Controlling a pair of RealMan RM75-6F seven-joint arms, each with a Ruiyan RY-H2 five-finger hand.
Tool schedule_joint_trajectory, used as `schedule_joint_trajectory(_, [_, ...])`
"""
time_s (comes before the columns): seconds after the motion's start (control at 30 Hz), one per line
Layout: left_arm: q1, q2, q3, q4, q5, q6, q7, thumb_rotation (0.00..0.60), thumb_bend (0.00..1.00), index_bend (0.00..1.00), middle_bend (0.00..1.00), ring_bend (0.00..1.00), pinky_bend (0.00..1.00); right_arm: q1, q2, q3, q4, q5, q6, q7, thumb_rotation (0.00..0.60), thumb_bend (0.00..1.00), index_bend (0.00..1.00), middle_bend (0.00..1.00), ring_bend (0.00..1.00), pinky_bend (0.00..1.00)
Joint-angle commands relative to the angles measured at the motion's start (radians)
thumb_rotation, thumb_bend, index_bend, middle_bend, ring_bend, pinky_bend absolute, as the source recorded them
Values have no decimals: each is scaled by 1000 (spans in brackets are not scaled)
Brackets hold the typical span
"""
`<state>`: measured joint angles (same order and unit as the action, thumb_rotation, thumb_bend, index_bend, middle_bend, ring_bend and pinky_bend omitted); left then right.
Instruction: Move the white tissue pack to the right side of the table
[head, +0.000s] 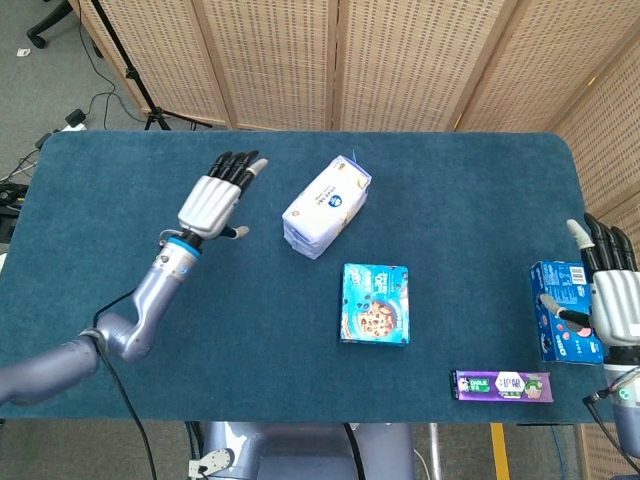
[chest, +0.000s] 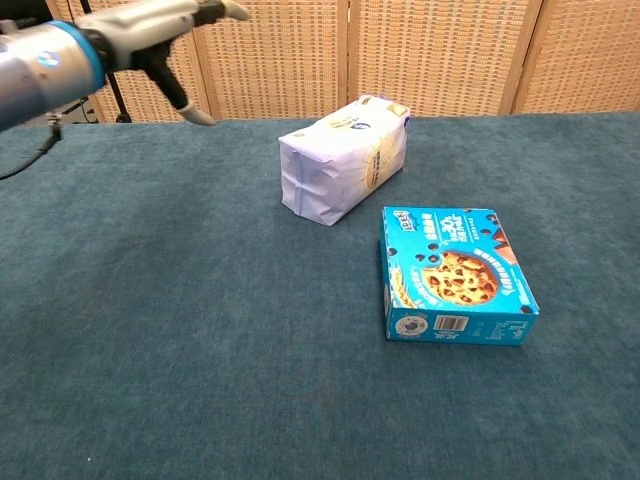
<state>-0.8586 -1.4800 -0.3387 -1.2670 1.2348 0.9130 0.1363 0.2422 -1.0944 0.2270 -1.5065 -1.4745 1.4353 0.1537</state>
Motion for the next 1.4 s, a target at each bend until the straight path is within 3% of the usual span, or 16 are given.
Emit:
schedule_joint_trajectory(0.03, [204, 227, 64, -259, -151, 105, 97, 600, 0, 0, 0, 0, 0, 87, 37, 16, 14, -67, -74, 56, 600, 80, 64, 0, 0, 0])
schedule_joint_trajectory(0.2, [320, 319, 119, -372, -211, 210, 141, 600, 0, 0, 0, 0, 0, 227, 47, 41, 59, -97, -216, 114, 600, 606, 137, 0, 0, 0])
schedule_joint_trajectory(0.3, [355, 337, 133, -390, -209, 248, 134, 600, 0, 0, 0, 0, 0, 275, 41, 51, 69, -83, -276, 120, 600, 697, 146, 0, 0, 0])
schedule_joint_trajectory(0.6, [511, 356, 159, -392, -210, 443, 56, 600, 0, 0, 0, 0, 0, 506, -39, 94, 109, 9, -564, 46, 600, 866, 147, 0, 0, 0])
schedule_joint_trajectory(0.93, [559, 373, 148, -382, -210, 460, -20, 600, 0, 0, 0, 0, 0, 702, -134, 148, 136, 127, -748, -63, 600, 1000, 155, 0, 0, 0])
schedule_joint_trajectory(1.1, [567, 382, 149, -377, -196, 439, -50, 600, 0, 0, 0, 0, 0, 847, -256, 159, 263, 248, -879, -180, 600, 1000, 158, 0, 0, 0])
schedule_joint_trajectory(1.2, [572, 384, 145, -371, -192, 437, -59, 600, 0, 0, 0, 0, 0, 959, -398, 146, 432, 368, -966, -271, 600, 1000, 158, 1, 0, 0])
schedule_joint_trajectory(1.4, [572, 376, 136, -362, -196, 432, -47, 600, 0, 0, 0, 0, 0, 1093, -595, 135, 692, 536, -1017, -363, 600, 1000, 159, 39, 0, 0])
